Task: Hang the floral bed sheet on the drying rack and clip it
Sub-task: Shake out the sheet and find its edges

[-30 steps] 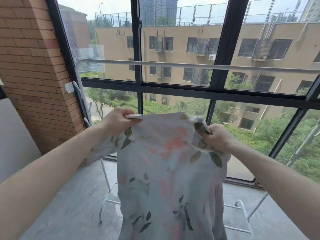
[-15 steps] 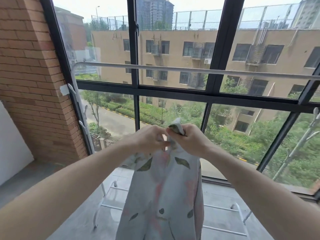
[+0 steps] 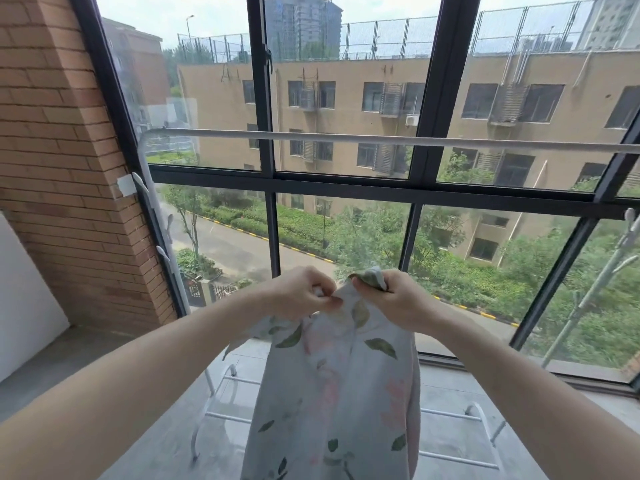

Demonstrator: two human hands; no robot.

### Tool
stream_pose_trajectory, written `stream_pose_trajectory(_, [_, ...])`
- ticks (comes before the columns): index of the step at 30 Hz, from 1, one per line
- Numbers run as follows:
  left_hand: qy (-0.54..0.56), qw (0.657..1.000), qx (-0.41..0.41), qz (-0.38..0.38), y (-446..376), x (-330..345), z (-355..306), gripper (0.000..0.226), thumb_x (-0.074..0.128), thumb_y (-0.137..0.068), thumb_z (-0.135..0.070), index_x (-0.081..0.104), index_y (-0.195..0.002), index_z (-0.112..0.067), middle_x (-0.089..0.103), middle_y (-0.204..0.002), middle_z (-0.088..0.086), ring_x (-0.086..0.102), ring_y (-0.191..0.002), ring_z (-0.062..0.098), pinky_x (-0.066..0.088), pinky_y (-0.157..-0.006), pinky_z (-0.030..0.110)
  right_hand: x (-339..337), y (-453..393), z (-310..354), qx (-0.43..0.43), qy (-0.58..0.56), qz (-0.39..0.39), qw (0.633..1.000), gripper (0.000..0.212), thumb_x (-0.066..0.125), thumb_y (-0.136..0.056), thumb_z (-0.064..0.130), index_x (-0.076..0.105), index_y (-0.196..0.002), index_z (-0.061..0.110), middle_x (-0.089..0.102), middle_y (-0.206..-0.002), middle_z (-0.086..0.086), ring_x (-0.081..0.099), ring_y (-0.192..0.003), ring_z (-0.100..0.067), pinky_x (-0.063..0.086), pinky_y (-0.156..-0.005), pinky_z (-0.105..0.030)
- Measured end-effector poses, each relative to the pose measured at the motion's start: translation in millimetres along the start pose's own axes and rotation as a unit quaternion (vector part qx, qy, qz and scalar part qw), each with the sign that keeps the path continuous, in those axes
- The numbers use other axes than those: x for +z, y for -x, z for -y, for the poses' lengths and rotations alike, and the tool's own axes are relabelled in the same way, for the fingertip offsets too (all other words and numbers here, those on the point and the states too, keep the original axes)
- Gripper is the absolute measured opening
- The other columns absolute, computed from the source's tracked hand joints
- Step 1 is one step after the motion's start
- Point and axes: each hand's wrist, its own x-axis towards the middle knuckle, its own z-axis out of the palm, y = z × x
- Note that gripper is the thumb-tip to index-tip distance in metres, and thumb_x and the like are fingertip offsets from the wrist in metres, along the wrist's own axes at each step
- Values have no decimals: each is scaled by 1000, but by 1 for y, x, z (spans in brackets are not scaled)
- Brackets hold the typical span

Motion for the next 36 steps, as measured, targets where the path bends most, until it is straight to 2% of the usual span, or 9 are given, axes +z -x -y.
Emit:
stream_pose_trajectory(5, [-28,987,12,-157,-1,-9,2,24,63,-96,-30,59,-74,-22,59,-66,-8,55,-67,18,50,-65,42,-6,7,-33,90,-3,90,992,7,78,-89,39,77,-88,32,77,-87,13,71,-82,-3,56,-72,-22])
stream_pose_trajectory(9, [41,967,-7,-251,1,-32,-2,23,60,-99,-26,63,-76,-24,62,-70,-7,60,-74,19,52,-70,39,19,39,-126,218,84,212,949,62,70,-75,79,76,-101,24,79,-100,6,74,-96,-13,59,-91,-42])
stream_pose_trajectory(11, [56,960,-26,-271,2,-44,5,23,59,-99,-25,62,-77,-21,63,-72,0,62,-78,25,53,-73,43,31,59,-157,255,36,198,946,61,62,-89,69,76,-107,13,79,-108,-6,74,-96,-19,57,-96,-45])
stream_pose_trajectory(13, [42,961,-41,-272,5,-49,12,21,58,-99,-25,61,-78,-20,64,-74,2,62,-80,28,53,-72,46,26,65,-171,266,25,116,957,39,52,-107,36,75,-105,5,77,-107,-10,67,-87,-14,56,-89,-33])
stream_pose_trajectory(17, [-81,964,-63,-245,12,-56,25,18,54,-98,-20,60,-82,-25,63,-91,-7,57,-87,24,45,-73,39,-25,35,-158,257,9,-104,961,25,50,-99,15,72,-87,15,75,-89,-7,67,-87,-28,54,-88,-55])
stream_pose_trajectory(22, [-92,963,-99,-234,13,-79,35,12,56,-102,-28,64,-94,-30,59,-95,-8,58,-94,26,47,-81,40,-121,-21,-3,57,-163,-438,882,33,41,-98,6,58,-76,24,54,-69,11,47,-67,-9,38,-59,-27])
stream_pose_trajectory(27, [-137,950,-79,-271,14,-107,15,17,54,-104,-31,64,-92,-23,60,-93,-7,56,-85,20,40,-70,35,-115,-36,31,58,69,-247,965,46,47,-105,45,58,-73,14,53,-54,10,46,-51,-9,35,-46,-25])
stream_pose_trajectory(32, [-132,959,-30,-250,26,-115,17,31,57,-103,-35,55,-74,-25,60,-80,-8,56,-77,15,40,-66,34,-146,-45,40,-41,-114,-439,890,33,49,-99,34,48,-68,24,43,-63,7,37,-58,-7,30,-55,-29])
stream_pose_trajectory(36, [-113,959,-32,-256,22,-114,3,24,69,-87,-23,55,-67,-25,68,-98,-11,64,-88,21,43,-70,31,-104,-43,42,-30,11,-177,984,45,57,-103,42,58,-80,2,47,-62,7,41,-54,-7,33,-48,-24])
